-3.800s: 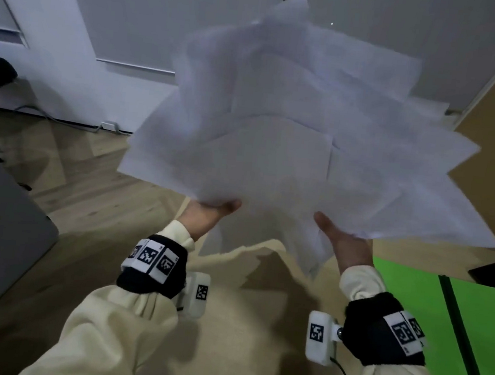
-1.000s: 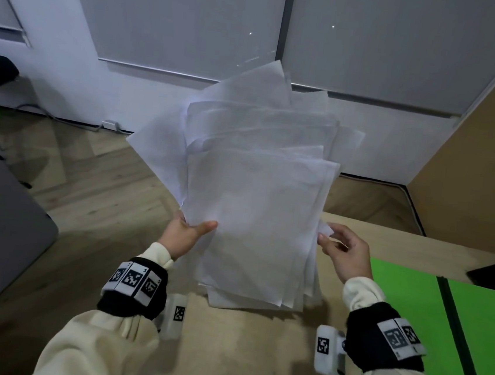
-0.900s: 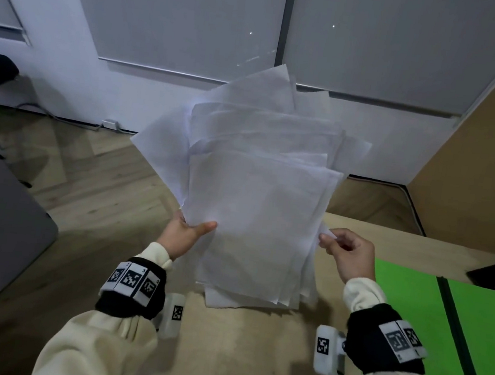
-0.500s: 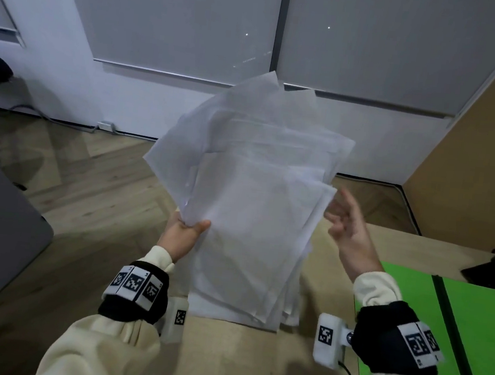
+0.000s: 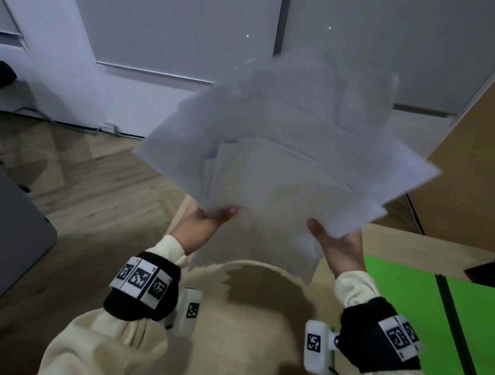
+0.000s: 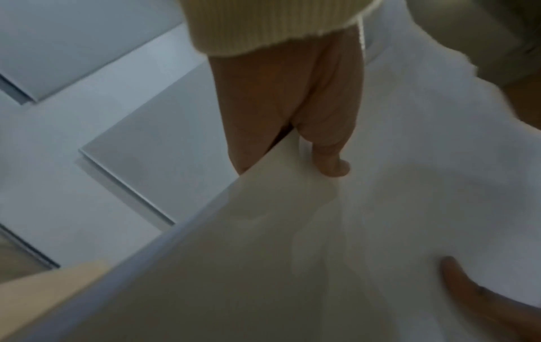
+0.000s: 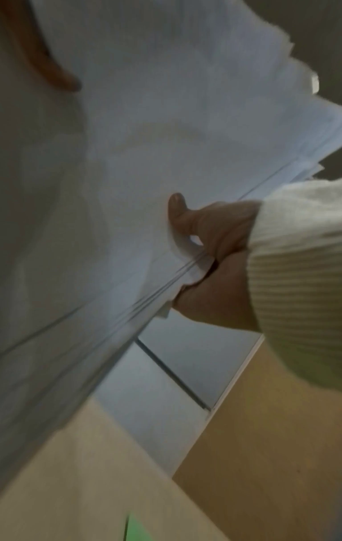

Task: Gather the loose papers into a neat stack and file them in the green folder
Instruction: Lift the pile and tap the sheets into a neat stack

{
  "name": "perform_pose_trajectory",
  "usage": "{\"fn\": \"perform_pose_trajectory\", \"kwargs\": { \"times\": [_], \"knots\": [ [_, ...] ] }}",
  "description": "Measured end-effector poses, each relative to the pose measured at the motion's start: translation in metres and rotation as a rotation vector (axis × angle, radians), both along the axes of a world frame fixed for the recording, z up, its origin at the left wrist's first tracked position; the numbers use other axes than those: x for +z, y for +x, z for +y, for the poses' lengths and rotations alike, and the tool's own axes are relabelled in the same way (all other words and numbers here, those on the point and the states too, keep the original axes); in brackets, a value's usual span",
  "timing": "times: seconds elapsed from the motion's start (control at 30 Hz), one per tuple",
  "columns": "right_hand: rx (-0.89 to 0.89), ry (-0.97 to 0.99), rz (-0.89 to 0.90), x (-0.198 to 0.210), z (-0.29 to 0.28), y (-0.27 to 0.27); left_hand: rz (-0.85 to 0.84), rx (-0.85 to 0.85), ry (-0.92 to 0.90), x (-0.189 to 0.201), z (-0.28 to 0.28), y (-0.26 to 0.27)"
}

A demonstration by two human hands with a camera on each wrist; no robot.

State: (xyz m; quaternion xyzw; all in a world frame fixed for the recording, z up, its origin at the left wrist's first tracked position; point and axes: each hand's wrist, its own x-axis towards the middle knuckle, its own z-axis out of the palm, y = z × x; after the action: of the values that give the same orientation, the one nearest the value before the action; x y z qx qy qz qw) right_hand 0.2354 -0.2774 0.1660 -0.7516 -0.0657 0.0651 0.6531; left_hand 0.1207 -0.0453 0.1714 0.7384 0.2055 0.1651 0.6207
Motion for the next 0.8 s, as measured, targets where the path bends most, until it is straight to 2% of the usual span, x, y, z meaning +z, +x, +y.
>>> {"fn": "perform_pose_trajectory", "kwargs": {
  "times": [0.1,0.2,0.3,0.43,0.53,0.67,0.73,0.8],
  "knots": [
    [0.016,-0.091,0.155,-0.017,-0.009,-0.008,0.092,-0.174,0.003,-0.006,-0.010,-0.001],
    [0.026,-0.108,0.254,-0.024,-0.011,-0.007,0.132,-0.156,-0.069,-0.007,-0.012,0.000],
    [-0.016,-0.124,0.239,-0.016,-0.003,-0.007,0.099,-0.141,-0.021,-0.002,-0.016,0.005],
    [-0.016,0.048,0.128,0.005,-0.009,-0.004,0.023,-0.080,-0.075,0.003,-0.017,0.004],
    [0.125,-0.132,0.165,-0.001,-0.026,-0.011,0.091,-0.147,-0.081,0.001,-0.013,-0.008],
    [0.271,-0.130,0.202,-0.006,-0.038,-0.018,-0.014,-0.218,-0.231,0.012,-0.004,-0.016],
    [0.296,-0.094,0.199,0.000,-0.039,-0.018,0.047,-0.323,-0.167,0.022,0.006,-0.015],
    [0.298,-0.096,0.214,0.004,-0.040,-0.014,0.193,-0.475,-0.071,0.038,0.010,-0.012]
  ]
}}
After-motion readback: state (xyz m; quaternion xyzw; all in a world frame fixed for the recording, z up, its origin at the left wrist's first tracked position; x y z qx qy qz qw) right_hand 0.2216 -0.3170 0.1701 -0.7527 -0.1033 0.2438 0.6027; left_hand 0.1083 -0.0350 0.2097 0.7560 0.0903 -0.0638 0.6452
